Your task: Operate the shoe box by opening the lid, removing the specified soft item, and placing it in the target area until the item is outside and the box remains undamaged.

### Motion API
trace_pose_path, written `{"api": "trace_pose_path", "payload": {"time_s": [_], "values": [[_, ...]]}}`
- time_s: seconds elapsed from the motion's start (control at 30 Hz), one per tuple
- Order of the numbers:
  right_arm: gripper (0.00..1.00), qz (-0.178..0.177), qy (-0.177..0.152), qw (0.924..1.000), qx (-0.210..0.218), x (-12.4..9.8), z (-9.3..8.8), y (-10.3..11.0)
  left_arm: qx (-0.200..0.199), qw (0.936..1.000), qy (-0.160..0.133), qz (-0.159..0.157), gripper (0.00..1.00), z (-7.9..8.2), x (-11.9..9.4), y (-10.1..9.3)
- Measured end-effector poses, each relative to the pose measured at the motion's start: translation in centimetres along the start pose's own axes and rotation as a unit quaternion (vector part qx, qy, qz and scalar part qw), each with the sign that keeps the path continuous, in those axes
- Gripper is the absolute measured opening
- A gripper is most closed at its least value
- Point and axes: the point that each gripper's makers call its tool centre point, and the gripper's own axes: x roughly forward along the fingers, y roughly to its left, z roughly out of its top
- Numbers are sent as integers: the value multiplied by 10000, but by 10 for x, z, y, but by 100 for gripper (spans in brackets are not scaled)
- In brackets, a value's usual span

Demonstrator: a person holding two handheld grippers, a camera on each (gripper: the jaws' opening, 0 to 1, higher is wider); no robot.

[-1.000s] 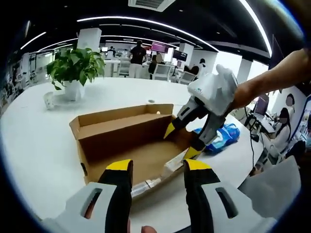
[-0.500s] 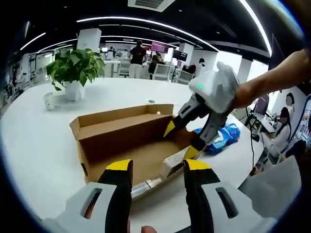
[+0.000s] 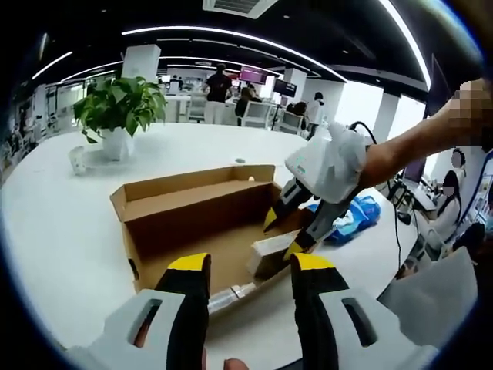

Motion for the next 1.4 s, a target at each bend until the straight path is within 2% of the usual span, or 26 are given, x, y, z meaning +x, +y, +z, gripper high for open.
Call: {"api": "trace_pose_path", "payload": {"time_s": [0.07,0.13,0.23,0.3,0.5,0.9,1.1,1.4], "values": [[27,15,78,9999,93,4,-3,2,-28,10000,-14,-19,43,1,0,-1],[17,156,188,9996,171,6,-7,10,-41,10000,-26,-17,43,1,0,0],[17,26,125,9994,308,3,-6,4,-64,10000,-36,-15,43,1,0,0],[17,55,13,9978,662,1,-4,4,-61,10000,-28,-15,43,1,0,1],[17,-23,-200,9950,976,-6,-1,-6,-36,10000,-20,-28,43,0,0,-1],[17,-212,-466,9927,1090,-26,10,-18,-48,10000,-15,-13,43,0,1,1],[17,-375,-696,9899,1174,-46,23,-27,-27,10000,4,-52,42,0,2,-1],[17,-622,-821,9852,1368,-72,27,-40,103,9997,59,-190,43,-2,3,-11]]}}
